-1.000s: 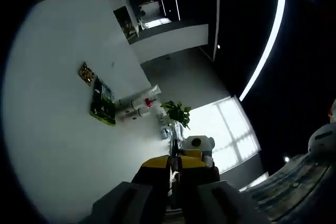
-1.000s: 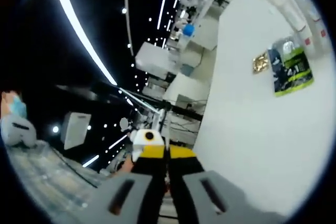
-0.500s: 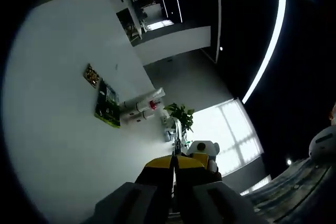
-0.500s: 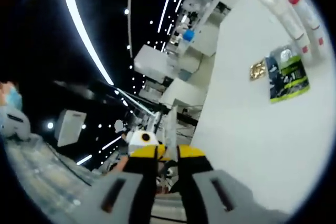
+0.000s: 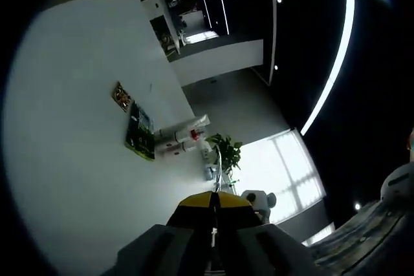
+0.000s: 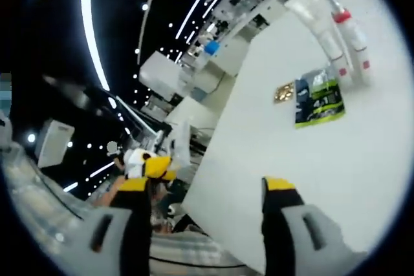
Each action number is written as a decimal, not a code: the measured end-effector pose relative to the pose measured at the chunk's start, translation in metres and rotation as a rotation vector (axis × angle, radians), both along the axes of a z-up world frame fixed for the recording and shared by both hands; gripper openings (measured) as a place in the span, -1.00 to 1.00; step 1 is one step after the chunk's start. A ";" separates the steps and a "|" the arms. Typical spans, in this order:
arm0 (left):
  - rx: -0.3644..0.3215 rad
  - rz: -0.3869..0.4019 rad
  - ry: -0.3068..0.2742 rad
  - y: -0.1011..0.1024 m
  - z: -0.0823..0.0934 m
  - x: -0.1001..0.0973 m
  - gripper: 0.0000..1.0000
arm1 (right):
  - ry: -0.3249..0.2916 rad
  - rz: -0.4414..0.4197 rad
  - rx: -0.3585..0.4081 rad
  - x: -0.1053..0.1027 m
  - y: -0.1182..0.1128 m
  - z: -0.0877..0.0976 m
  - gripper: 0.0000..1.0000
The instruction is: Arrange the skincare products in the storage area until every visible bottle or jar stands upright without overlapping.
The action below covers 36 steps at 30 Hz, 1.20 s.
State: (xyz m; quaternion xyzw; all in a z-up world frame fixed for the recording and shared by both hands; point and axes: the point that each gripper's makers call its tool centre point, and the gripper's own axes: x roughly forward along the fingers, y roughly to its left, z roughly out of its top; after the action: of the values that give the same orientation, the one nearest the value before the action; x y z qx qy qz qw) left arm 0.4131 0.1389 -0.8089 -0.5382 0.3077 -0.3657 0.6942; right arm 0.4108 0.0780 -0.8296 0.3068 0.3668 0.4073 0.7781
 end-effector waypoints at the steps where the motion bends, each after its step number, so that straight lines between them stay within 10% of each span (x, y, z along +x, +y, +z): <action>1: 0.000 0.000 0.002 0.000 -0.001 -0.001 -1.00 | 0.001 0.000 -0.003 -0.001 0.000 -0.001 0.34; 36: 0.153 0.009 0.118 -0.012 -0.020 0.044 -1.00 | 0.066 -0.080 0.023 0.014 -0.051 -0.033 0.46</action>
State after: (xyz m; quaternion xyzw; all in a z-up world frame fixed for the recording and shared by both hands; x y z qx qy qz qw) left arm 0.4571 0.1266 -0.8284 -0.5057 0.3723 -0.3057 0.7156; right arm 0.4249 0.0266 -0.8627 0.3435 0.3750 0.3695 0.7777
